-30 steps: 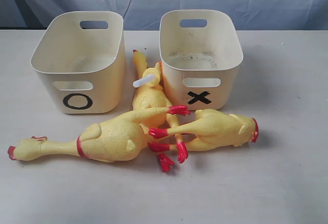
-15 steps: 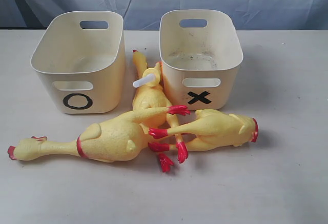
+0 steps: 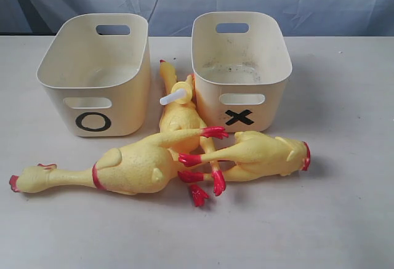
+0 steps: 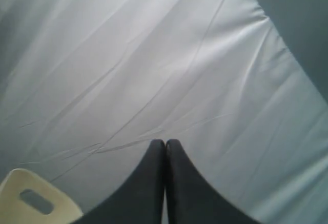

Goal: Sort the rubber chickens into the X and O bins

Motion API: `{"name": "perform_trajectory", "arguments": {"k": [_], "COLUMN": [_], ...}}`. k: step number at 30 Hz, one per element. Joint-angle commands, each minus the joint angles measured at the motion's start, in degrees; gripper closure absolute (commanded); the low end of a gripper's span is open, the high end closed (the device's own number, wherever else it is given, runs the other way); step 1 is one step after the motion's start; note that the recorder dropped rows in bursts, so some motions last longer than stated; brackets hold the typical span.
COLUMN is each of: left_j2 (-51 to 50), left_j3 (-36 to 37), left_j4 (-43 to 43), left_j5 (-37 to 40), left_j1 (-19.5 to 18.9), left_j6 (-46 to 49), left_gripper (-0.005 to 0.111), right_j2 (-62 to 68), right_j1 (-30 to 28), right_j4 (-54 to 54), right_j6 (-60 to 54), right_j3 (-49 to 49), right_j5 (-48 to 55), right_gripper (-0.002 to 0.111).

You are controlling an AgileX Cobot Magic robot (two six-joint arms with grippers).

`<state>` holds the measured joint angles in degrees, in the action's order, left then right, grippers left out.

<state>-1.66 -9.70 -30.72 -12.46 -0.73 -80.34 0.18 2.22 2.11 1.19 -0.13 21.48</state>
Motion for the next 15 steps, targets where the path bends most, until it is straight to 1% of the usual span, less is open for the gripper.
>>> {"name": "perform_trajectory", "arguments": {"k": [1, 2, 4, 5, 7, 8, 10, 11, 14, 15], "left_j2": [-6.6, -8.6, -12.0, -15.2, -18.9, -21.3, -25.7, -27.8, -32.9, -33.8], "left_j3": [-5.7, -7.2, -9.5, -10.7, -12.7, -13.7, -14.1, -14.1, -14.1, -14.1], "left_j4": [-14.5, -17.5, -26.8, -35.1, -46.8, -53.4, -58.8, -60.0, -61.9, -62.3], "left_j5": [-9.3, -12.2, -16.6, -20.0, -25.3, -29.2, -35.8, -39.8, -46.8, -47.7], "left_j1": [0.3, 0.3, 0.3, 0.3, 0.3, 0.3, 0.3, 0.3, 0.3, 0.3], "left_j6": [-16.1, -19.2, -26.0, -32.0, -39.8, -39.6, -39.6, -39.6, -39.6, -39.5], "left_gripper": [0.106, 0.106, 0.106, 0.106, 0.106, 0.106, 0.106, 0.107, 0.107, 0.107], "right_j2": [-0.2, -0.2, -0.2, -0.2, -0.2, -0.2, -0.2, -0.2, -0.2, -0.2], "right_j1": [0.2, 0.2, 0.2, 0.2, 0.2, 0.2, 0.2, 0.2, 0.2, 0.2], "right_j4": [0.0, 0.0, 0.0, 0.0, 0.0, 0.0, 0.0, 0.0, 0.0, 0.0], "right_j6": [0.0, 0.0, 0.0, 0.0, 0.0, 0.0, 0.0, 0.0, 0.0, 0.0], "right_j3": [0.1, 0.1, 0.1, 0.1, 0.1, 0.1, 0.1, 0.1, 0.1, 0.1], "right_j5": [-0.6, -0.6, -0.6, -0.6, -0.6, -0.7, -0.7, -0.7, -0.7, -0.7], "right_gripper": [0.108, 0.108, 0.108, 0.108, 0.108, 0.108, 0.108, 0.108, 0.108, 0.108]}}
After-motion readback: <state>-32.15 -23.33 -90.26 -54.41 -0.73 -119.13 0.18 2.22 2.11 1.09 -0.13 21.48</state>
